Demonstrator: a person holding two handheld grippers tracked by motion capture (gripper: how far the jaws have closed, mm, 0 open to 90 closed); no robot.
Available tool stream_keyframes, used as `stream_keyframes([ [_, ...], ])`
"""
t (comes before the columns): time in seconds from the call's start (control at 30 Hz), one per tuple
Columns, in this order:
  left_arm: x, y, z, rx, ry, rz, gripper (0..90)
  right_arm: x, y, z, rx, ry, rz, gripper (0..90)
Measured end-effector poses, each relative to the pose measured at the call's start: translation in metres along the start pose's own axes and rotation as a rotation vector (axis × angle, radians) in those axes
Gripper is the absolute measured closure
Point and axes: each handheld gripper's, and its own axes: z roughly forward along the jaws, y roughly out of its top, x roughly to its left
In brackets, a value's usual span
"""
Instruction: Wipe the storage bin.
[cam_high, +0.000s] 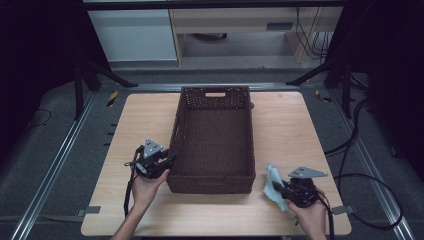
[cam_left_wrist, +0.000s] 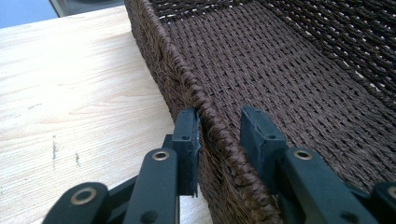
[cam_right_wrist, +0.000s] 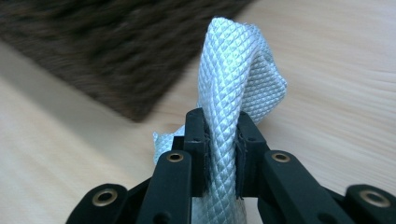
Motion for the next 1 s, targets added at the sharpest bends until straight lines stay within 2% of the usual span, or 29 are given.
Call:
stream_keyframes([
  [0.1, 0.000, 0.000, 0.000, 0.000, -0.001, -0.004, 67.0, -0.018, -0.005, -0.008, 0.000, -0.058, 0.023, 78.7],
  [0.3, 0.000, 0.000, 0.000, -0.001, -0.001, -0.008, 66.5, -0.037, -0.012, -0.004, 0.021, -0.080, 0.056, 78.3],
  [0.53, 0.001, 0.000, 0.000, 0.001, -0.004, -0.008, 66.4, -0.043, -0.017, 0.002, 0.057, -0.100, 0.068, 77.6],
  [0.67, 0.001, 0.000, 0.000, 0.000, -0.003, -0.008, 66.3, -0.047, -0.020, 0.005, 0.072, -0.140, 0.068, 70.4],
  [0.87, 0.001, 0.000, 0.000, -0.001, -0.001, -0.007, 66.2, -0.048, -0.018, 0.003, 0.028, -0.158, 0.079, 57.8],
  [1.0, 0.001, 0.000, 0.000, 0.000, -0.005, -0.009, 66.3, -0.048, -0.015, 0.000, -0.012, -0.175, 0.072, 53.0],
])
